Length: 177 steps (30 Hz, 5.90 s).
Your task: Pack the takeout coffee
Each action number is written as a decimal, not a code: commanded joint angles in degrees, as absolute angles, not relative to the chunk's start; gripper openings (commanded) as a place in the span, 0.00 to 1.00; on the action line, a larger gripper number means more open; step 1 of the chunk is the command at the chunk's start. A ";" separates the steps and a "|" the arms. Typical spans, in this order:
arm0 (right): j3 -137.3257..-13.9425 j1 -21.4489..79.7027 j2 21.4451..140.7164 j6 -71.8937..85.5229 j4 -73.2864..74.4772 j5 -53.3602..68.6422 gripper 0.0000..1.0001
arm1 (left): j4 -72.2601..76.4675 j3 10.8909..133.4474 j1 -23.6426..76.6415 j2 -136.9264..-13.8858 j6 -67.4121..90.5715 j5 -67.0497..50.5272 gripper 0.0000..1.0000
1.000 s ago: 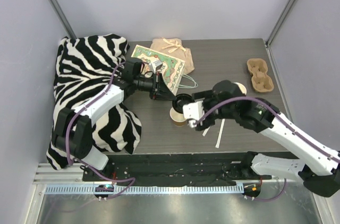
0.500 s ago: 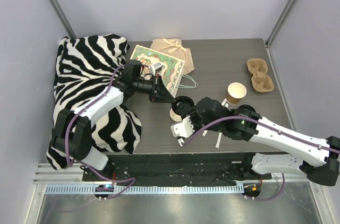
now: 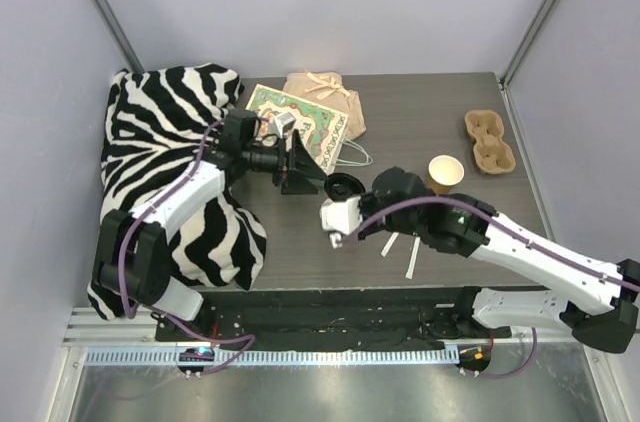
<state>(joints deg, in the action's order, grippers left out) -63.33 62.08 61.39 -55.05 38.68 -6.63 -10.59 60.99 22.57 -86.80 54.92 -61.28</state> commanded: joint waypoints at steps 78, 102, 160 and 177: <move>-55.46 23.29 66.88 59.94 -25.14 51.77 0.01 | 4.04 60.73 23.64 -69.08 52.65 -42.36 0.27; -60.11 20.57 67.06 36.88 6.82 50.72 0.80 | -23.42 64.33 25.74 -70.57 33.95 -35.71 0.00; -46.23 20.48 73.04 24.34 11.52 47.64 0.25 | -47.11 88.77 43.42 -102.39 14.77 -9.84 0.00; -44.82 23.46 75.59 27.33 5.36 47.11 0.25 | -45.88 87.36 43.24 -103.62 15.12 -10.37 0.00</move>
